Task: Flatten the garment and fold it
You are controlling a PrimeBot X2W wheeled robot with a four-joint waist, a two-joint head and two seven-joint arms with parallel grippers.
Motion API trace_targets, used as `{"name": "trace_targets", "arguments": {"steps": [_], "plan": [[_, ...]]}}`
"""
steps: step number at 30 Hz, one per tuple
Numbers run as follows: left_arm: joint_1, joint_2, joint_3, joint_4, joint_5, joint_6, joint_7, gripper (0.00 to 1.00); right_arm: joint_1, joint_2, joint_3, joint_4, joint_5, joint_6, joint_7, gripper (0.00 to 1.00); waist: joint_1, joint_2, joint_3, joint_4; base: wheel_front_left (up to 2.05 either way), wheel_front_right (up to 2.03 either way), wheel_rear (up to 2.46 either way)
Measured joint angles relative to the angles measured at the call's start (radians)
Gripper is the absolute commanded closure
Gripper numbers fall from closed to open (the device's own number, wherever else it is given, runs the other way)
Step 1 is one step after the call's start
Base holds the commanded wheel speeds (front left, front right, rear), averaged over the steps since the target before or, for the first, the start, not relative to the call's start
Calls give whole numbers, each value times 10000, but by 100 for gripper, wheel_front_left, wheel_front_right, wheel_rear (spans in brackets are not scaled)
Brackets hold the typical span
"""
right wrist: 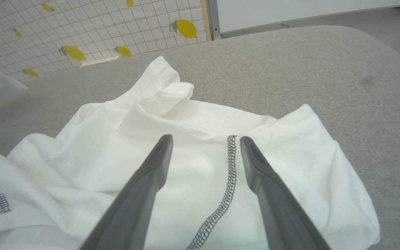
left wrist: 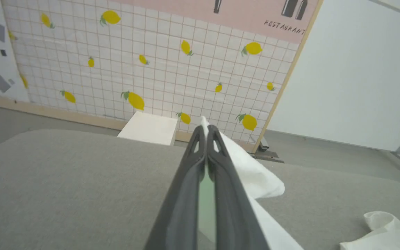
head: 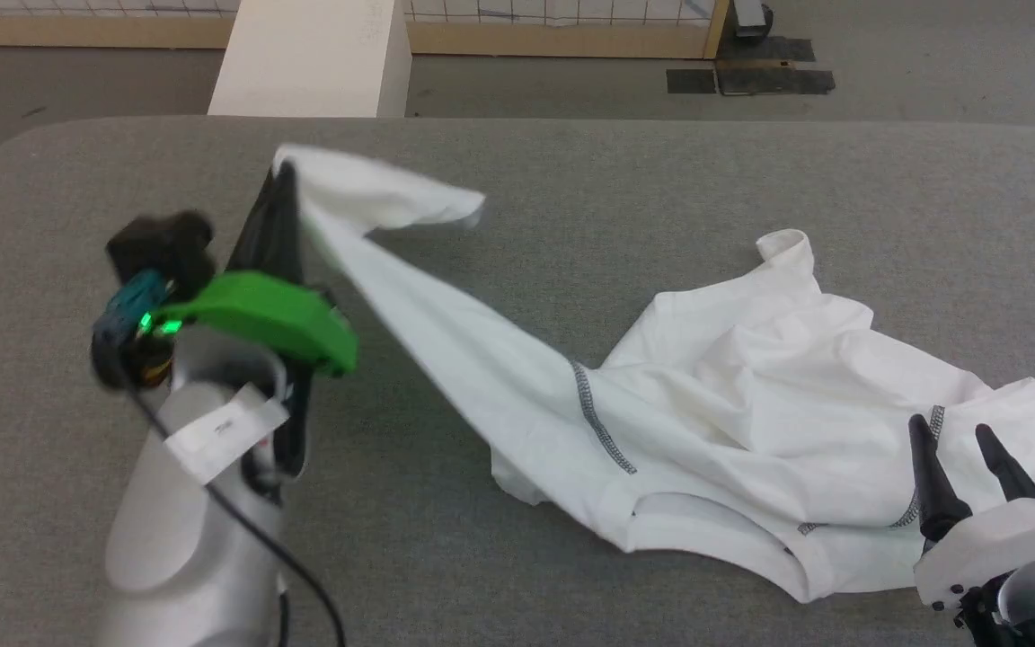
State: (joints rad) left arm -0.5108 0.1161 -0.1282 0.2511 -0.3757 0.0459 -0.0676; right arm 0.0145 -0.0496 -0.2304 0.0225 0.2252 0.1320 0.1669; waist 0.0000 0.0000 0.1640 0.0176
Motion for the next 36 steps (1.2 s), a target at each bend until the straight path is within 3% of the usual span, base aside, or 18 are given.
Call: {"name": "trace_targets", "arguments": {"steps": [1,4,9,14,15,16,17,27,31,36], "plan": [[1853,625,915,-105,-418,449,73,100,-18,-2,13,0,48,0,2,0,0,0,-1,158,0,0,0],[3052,857,1471,-161,-602,746,142,100,-41,-2,-6,-12,48,0,2,0,0,0,15,276,0,0,0],[4146,1024,2113,-123,-913,1110,36,100,-46,0,-13,-73,46,0,84,0,0,0,30,475,0,0,0],[4577,1114,2157,244,-836,1455,251,100,-47,0,17,-100,44,0,178,0,0,0,-74,578,0,0,0],[4639,1049,2136,286,-888,1455,313,84,-47,0,31,-92,44,0,180,0,0,0,-109,591,0,0,0],[4669,980,2119,290,-947,1438,309,12,-47,0,40,-86,44,0,188,0,0,0,-137,602,0,0,0],[4685,905,2067,286,-993,1377,290,0,-46,0,56,-82,44,0,192,0,0,-1,-176,614,0,0,0],[4859,378,1093,-585,-568,232,-1684,0,73,0,232,-318,-153,0,270,0,0,0,-697,677,0,0,0],[4762,234,217,-635,-31,-278,-1799,0,81,0,276,-418,-167,0,372,0,0,0,-767,783,0,0,0],[3735,-12,-1147,-169,560,-813,-1083,0,81,0,364,-564,-159,0,454,0,0,0,-700,810,0,0,0]]}}
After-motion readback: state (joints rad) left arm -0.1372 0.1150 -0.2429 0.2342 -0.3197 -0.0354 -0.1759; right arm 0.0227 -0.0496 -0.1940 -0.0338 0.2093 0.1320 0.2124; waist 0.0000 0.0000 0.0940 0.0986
